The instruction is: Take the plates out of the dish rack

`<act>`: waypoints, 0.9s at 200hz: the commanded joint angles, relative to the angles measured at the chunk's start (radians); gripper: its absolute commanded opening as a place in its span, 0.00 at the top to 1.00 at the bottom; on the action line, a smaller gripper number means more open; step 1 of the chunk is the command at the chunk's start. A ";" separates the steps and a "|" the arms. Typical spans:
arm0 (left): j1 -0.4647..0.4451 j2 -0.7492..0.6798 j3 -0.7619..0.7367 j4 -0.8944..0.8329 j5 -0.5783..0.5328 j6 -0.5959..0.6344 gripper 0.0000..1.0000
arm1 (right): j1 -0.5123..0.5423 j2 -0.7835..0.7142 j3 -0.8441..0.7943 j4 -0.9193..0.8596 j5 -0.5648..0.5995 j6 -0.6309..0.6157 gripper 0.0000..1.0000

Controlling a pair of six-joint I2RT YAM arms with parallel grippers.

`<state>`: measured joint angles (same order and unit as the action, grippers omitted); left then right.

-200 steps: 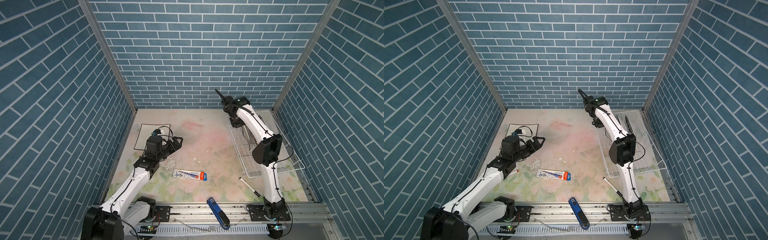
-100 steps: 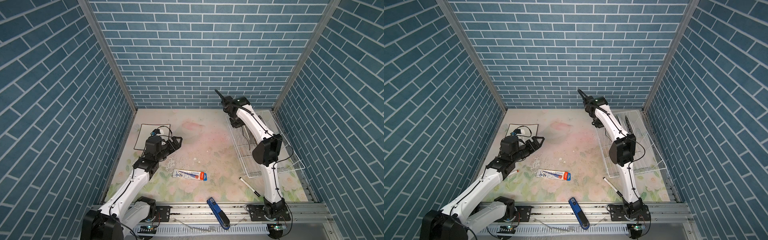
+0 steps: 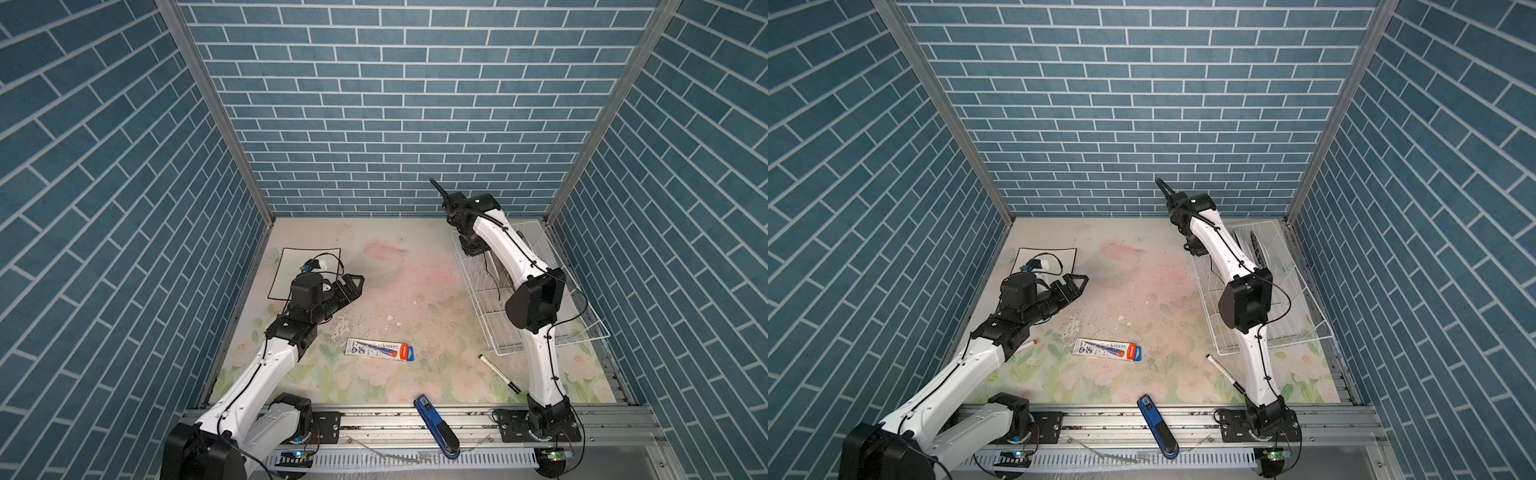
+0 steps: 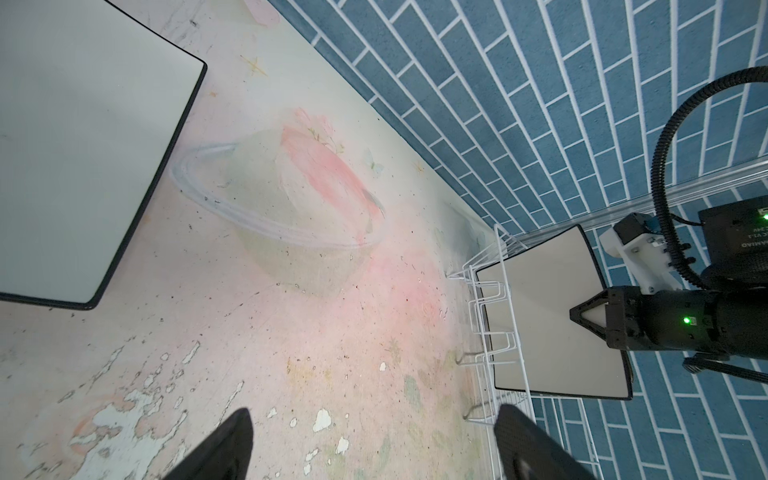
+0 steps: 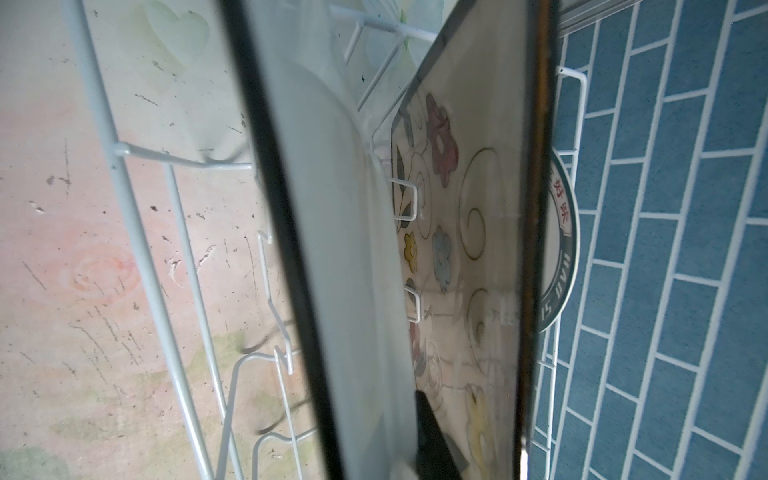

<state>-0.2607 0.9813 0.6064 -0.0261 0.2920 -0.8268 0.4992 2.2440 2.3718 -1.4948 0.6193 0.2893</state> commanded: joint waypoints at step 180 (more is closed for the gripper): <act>-0.005 -0.034 0.000 -0.032 -0.013 0.008 0.07 | 0.010 -0.083 0.042 -0.049 0.105 0.020 1.00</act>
<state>-0.2607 0.9638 0.6064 -0.0502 0.2890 -0.8268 0.5041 2.2311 2.3718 -1.5047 0.6193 0.2901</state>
